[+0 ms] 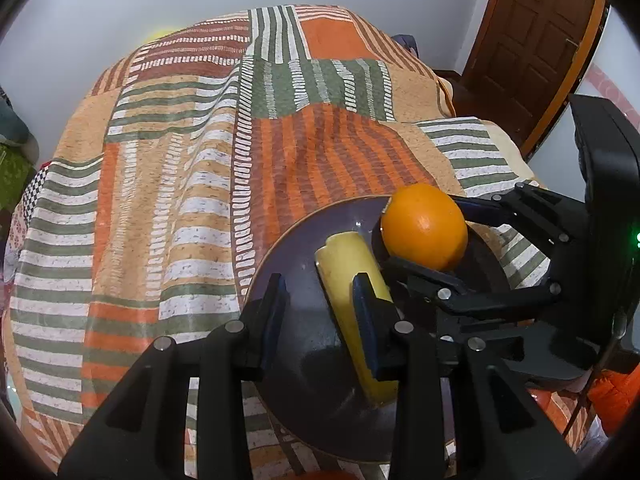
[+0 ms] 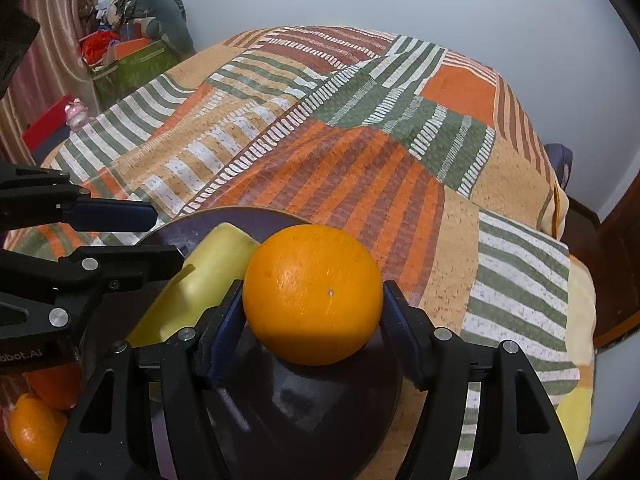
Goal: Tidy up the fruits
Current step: 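Lift and carry the cylinder with the left tool while the right tool carries the orange onto the purple plate, then open both tools to release the cylinder and orange on the plate, then grasp the second yellow-green cylinder with the right tool while the left tool approaches the other large orange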
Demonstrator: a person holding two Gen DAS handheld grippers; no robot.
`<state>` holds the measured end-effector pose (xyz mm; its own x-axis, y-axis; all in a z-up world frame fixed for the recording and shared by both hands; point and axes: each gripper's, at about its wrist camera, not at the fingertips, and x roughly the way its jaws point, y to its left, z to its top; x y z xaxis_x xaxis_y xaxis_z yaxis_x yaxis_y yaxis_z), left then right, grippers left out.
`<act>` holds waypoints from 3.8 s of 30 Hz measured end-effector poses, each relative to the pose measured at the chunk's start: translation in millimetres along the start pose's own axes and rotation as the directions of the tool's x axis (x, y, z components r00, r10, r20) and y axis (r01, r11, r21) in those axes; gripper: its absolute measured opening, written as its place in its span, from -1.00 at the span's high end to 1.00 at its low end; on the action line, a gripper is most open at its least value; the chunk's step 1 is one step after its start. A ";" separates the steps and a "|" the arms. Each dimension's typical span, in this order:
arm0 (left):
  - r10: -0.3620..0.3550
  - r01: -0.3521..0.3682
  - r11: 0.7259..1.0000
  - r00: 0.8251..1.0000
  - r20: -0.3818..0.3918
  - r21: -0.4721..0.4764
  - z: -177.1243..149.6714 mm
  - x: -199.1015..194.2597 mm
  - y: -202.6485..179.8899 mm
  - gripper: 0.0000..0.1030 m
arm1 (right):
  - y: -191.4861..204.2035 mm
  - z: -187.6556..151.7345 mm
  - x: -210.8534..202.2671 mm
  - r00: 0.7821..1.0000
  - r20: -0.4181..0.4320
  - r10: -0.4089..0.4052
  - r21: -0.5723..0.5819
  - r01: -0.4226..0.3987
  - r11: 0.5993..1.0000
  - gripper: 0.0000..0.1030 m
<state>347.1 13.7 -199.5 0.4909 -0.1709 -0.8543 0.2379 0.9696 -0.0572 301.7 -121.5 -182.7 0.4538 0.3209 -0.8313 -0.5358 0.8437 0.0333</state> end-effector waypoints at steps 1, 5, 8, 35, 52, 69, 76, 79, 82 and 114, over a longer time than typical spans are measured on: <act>-0.001 0.001 1.000 1.000 0.005 -0.007 -1.2 -2.8 0.4 0.33 | -0.3 -0.6 -1.4 1.000 -0.004 0.000 0.004 0.000 1.000 -0.22; 0.008 -0.007 1.000 0.999 0.036 -0.024 -7.1 -20.5 0.6 0.33 | 0.2 -4.7 -9.0 1.000 -0.017 -0.003 0.017 0.003 1.000 -0.22; 0.013 -0.011 1.000 0.998 0.058 -0.027 -12.9 -35.8 -0.3 0.33 | 1.5 -8.7 -16.3 1.000 -0.025 -0.010 0.021 0.010 1.000 -0.22; 0.048 -0.037 0.994 0.993 0.104 -0.098 -140.5 -135.6 -16.1 -0.21 | 47.3 -87.1 -141.2 0.995 0.099 -0.032 0.045 0.027 0.999 -0.58; 0.035 -0.032 0.991 0.999 0.020 -0.133 -196.1 -108.6 -13.7 -0.50 | 78.3 -150.5 -115.6 0.998 -0.058 -0.039 0.026 0.040 0.999 -0.58; 0.002 -0.005 0.998 0.999 -0.052 -0.064 -202.4 -84.8 -39.8 -0.50 | 50.6 -145.0 -110.6 0.991 -0.050 -0.121 0.091 0.125 0.988 -0.53; -0.011 0.011 1.000 0.998 -0.054 -0.002 -193.6 -84.2 -64.0 -0.50 | 56.8 -142.5 -138.0 0.997 0.000 -0.076 0.086 0.076 0.993 -0.52; -0.007 0.008 1.000 0.998 -0.058 0.009 -191.3 -84.6 -71.9 -0.53 | 61.0 -138.4 -146.4 1.000 0.021 -0.014 0.101 0.012 0.995 -0.52; 0.000 0.001 1.000 0.998 -0.055 0.006 -190.5 -84.0 -73.5 -0.56 | 71.9 -136.0 -146.0 0.999 0.025 0.026 0.088 -0.028 0.996 -0.52; 0.010 -0.011 0.997 1.000 -0.004 -0.077 -191.9 -96.4 -46.8 -0.57 | 70.7 -154.0 -125.2 0.973 -0.105 0.205 0.034 -0.202 0.979 0.31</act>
<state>127.9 18.4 -213.6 0.4902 -0.1601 -0.8567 0.1671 0.9820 -0.0879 97.4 -168.3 -161.7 0.2573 0.4398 -0.8605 -0.5915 0.7758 0.2196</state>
